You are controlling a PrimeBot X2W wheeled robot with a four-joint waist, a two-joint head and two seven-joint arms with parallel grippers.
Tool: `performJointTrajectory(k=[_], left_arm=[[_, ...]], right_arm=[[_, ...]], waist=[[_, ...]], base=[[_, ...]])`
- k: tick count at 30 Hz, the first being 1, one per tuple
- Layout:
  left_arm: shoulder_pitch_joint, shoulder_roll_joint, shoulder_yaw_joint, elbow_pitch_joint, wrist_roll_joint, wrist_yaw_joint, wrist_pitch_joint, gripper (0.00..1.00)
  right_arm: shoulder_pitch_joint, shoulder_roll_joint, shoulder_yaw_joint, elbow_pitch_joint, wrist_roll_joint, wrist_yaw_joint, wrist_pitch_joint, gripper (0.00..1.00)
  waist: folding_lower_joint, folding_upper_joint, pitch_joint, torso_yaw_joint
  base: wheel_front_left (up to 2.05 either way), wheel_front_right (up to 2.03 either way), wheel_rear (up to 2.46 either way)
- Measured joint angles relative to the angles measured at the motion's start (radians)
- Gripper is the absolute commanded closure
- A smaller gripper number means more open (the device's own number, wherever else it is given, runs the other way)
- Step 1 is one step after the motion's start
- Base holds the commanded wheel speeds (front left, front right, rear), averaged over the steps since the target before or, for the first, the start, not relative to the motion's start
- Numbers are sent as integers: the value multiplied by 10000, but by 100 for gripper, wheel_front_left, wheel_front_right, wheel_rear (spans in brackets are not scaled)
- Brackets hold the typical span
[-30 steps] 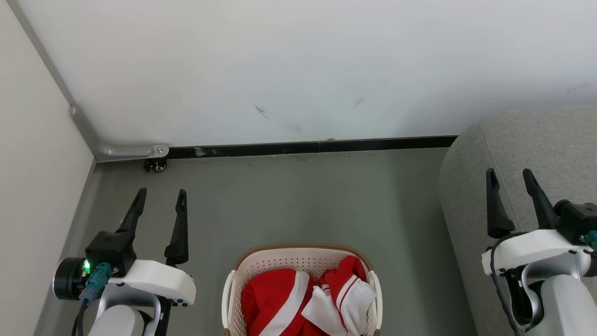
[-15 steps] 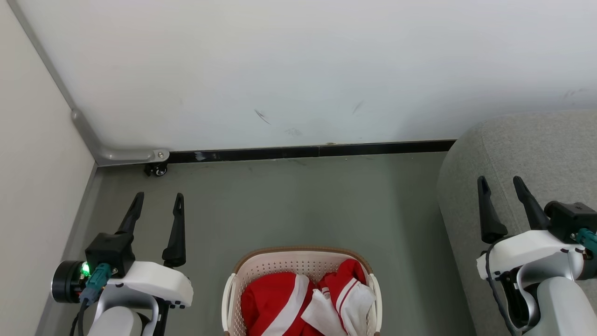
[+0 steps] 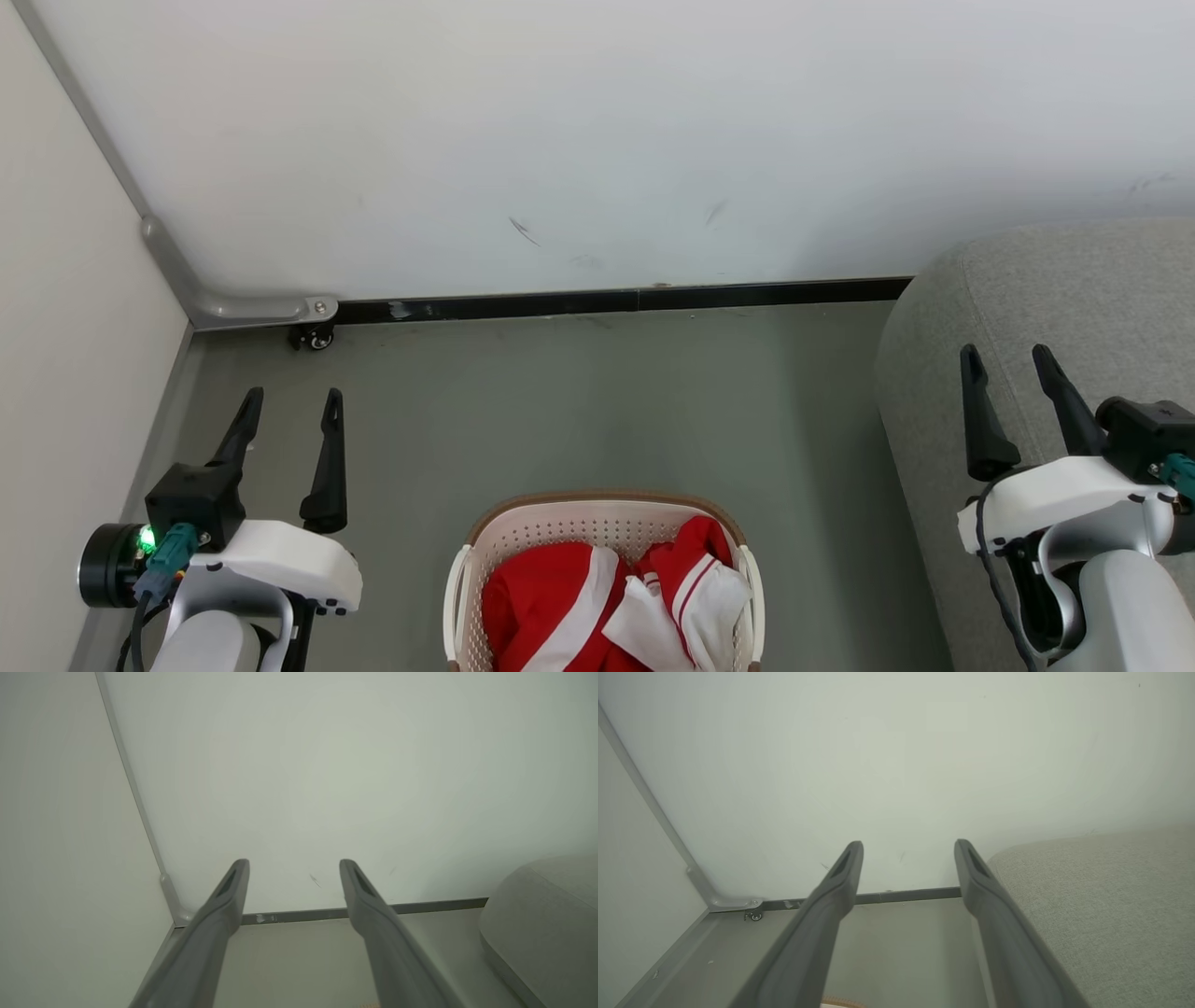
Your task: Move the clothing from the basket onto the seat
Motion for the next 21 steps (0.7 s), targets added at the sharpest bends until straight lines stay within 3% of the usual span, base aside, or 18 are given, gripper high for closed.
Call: performJointTrajectory(k=[21], left_arm=[[-148,-174,-194,119,15,88,33,0]], right_arm=[[0,0,-111,-213,2,0,12,0]], waist=[[-1,0,138,-26]], base=[[0,0,0]])
